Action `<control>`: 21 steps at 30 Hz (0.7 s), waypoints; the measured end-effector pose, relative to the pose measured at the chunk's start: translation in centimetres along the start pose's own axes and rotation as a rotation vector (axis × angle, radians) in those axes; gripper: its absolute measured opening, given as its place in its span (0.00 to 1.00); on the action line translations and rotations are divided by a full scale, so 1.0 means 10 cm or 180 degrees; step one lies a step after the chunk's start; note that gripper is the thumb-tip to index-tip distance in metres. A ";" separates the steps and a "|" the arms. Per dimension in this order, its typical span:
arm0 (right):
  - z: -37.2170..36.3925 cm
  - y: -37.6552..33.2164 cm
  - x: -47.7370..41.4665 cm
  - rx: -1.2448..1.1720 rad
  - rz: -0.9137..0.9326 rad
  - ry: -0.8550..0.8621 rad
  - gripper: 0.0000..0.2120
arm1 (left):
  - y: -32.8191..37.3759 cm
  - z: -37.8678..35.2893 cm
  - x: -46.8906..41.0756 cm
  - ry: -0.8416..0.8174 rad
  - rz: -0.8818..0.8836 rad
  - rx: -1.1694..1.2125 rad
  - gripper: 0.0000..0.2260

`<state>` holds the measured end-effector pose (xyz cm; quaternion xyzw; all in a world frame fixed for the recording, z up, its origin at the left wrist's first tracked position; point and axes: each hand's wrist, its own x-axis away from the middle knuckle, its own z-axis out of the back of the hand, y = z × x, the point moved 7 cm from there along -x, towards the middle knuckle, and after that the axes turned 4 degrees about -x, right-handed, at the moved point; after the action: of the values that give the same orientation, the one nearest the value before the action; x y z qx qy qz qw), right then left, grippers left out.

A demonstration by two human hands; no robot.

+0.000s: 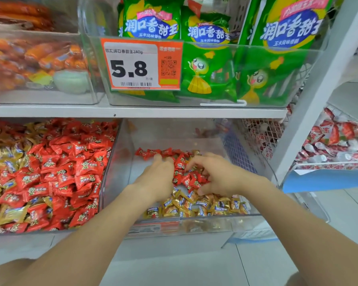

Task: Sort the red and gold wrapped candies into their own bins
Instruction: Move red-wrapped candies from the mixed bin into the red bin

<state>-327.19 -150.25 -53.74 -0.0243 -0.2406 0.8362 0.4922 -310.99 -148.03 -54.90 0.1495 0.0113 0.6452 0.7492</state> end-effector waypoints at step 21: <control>-0.01 0.23 0.05 -0.0090 -0.0492 0.0043 0.14 | 0.28 -0.32 -0.25 -0.0527 -0.0878 0.0019 0.13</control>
<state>-329.30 -150.68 -54.73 -0.0182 -0.2502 0.7921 0.5565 -314.75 -149.49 -57.78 0.2014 -0.0281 0.5216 0.8286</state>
